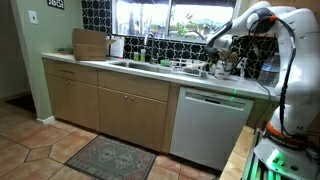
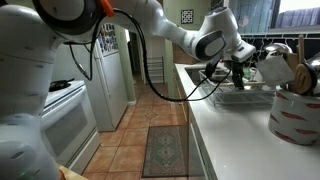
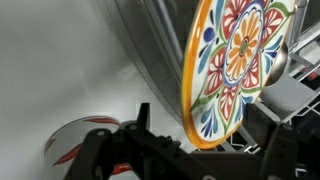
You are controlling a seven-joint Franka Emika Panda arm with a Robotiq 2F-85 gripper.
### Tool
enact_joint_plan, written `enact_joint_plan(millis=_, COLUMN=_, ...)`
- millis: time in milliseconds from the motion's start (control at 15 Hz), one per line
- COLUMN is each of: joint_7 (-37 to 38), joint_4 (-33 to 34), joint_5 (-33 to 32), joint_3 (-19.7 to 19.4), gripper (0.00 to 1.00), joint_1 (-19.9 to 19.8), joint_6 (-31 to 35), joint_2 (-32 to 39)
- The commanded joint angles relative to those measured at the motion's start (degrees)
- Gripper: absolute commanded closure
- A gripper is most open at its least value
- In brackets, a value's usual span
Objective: Put the floral plate on the counter
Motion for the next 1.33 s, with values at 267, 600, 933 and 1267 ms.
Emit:
enact_joint_plan(millis=267, joint_7=3.59, joint_4=1.84, joint_5=-3.17, joint_3=-1.84, gripper=0.63, joint_1=0.96, joint_6=-0.20, joint_2=2.06)
enact_joint_plan(millis=600, joint_7=4.34, joint_4=1.07, joint_5=-6.07, joint_3=-2.79, gripper=0.98, joint_1=1.82, joint_6=-0.54, joint_2=0.87)
enact_joint_plan(millis=933, joint_7=5.09, joint_4=0.67, joint_5=-8.76, joint_3=-3.19, gripper=0.96, joint_1=3.17, joint_6=-0.39, joint_2=-0.93)
enact_joint_plan(millis=1267, joint_7=6.83, joint_4=0.45, joint_5=-11.91, joint_3=-3.86, gripper=0.96, joint_1=4.69, joint_6=-0.84, joint_2=-2.52)
